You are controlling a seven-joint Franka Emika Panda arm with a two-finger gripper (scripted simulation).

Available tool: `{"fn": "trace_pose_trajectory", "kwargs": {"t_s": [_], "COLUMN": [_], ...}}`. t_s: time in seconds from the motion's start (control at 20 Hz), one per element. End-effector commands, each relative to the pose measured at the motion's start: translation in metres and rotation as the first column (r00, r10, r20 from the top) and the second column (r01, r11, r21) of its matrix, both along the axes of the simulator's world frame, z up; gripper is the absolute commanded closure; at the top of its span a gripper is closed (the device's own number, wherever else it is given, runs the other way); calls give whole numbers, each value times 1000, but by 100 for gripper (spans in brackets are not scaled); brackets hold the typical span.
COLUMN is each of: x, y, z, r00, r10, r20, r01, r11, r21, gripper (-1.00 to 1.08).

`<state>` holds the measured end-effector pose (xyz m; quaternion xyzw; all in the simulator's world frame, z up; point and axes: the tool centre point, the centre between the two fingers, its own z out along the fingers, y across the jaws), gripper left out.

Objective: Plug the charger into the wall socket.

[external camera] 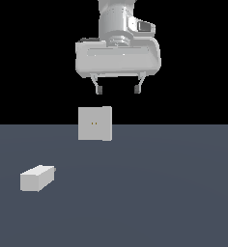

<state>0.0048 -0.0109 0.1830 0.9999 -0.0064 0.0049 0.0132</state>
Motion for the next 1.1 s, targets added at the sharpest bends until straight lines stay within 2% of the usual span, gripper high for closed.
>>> {"fn": "trace_pose_trajectory", "kwargs": {"t_s": [0.0, 0.5, 1.05], "x": [0, -12, -51], "y": [0, 12, 57], "z": [0, -11, -51], "r00": [1000, 1000, 997], "r10": [0, -9, -41], "r20": [0, 15, 67], "r01": [0, 9, 40], "r11": [1000, 1000, 999], "r21": [0, 2, 11], "gripper": [-92, -92, -92]}}
